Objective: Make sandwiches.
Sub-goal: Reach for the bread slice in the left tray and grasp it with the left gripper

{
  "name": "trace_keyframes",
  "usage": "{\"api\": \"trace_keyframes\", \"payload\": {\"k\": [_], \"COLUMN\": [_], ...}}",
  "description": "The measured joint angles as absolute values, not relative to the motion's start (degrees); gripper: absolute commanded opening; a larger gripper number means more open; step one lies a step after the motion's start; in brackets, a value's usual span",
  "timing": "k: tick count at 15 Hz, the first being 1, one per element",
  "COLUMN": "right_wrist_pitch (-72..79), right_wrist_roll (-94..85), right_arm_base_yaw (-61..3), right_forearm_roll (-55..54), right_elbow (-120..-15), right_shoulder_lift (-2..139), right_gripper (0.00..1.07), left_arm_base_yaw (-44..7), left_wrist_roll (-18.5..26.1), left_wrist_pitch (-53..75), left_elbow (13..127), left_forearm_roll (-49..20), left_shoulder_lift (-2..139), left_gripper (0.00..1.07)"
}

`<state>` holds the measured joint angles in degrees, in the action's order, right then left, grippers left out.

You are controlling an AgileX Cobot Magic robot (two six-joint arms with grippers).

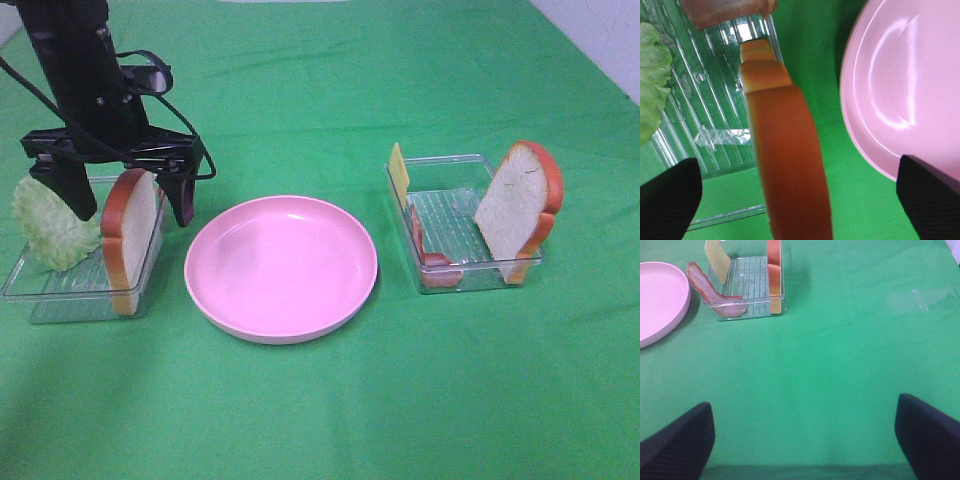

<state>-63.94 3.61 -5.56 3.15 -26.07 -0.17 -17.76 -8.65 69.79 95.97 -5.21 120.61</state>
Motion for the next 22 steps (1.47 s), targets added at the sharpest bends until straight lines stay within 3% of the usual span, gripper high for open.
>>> {"api": "trace_keyframes", "payload": {"k": [3, 6, 8, 16, 21, 22], "right_wrist_pitch": [-63.9, -63.9, -63.9, -63.9, -63.9, -63.9], "right_wrist_roll": [3.6, 3.6, 3.6, 3.6, 3.6, 3.6], "right_arm_base_yaw": [-5.6, -5.6, -5.6, -5.6, -5.6, -5.6], "right_forearm_roll": [3.2, 3.2, 3.2, 3.2, 3.2, 3.2], "right_elbow": [-26.1, -26.1, -26.1, -26.1, -26.1, -26.1], "right_shoulder_lift": [-0.2, -0.2, -0.2, -0.2, -0.2, -0.2], "right_gripper": [0.93, 0.93, 0.93, 0.93, 0.93, 0.93], "left_arm_base_yaw": [-17.8, -17.8, -17.8, -17.8, -17.8, -17.8], "left_wrist_roll": [-8.3, -8.3, -8.3, -10.5, -10.8, -10.8], "left_wrist_pitch": [69.8, 69.8, 69.8, 69.8, 69.8, 69.8], "left_elbow": [96.0, 96.0, 96.0, 96.0, 96.0, 96.0], "left_forearm_roll": [-4.9, -3.6, -3.6, -3.4, -2.6, -2.4], "left_shoulder_lift": [122.1, 122.2, 122.2, 122.2, 122.2, 122.2], "left_gripper": [0.91, 0.61, 0.51, 0.48, 0.01, 0.00]}}
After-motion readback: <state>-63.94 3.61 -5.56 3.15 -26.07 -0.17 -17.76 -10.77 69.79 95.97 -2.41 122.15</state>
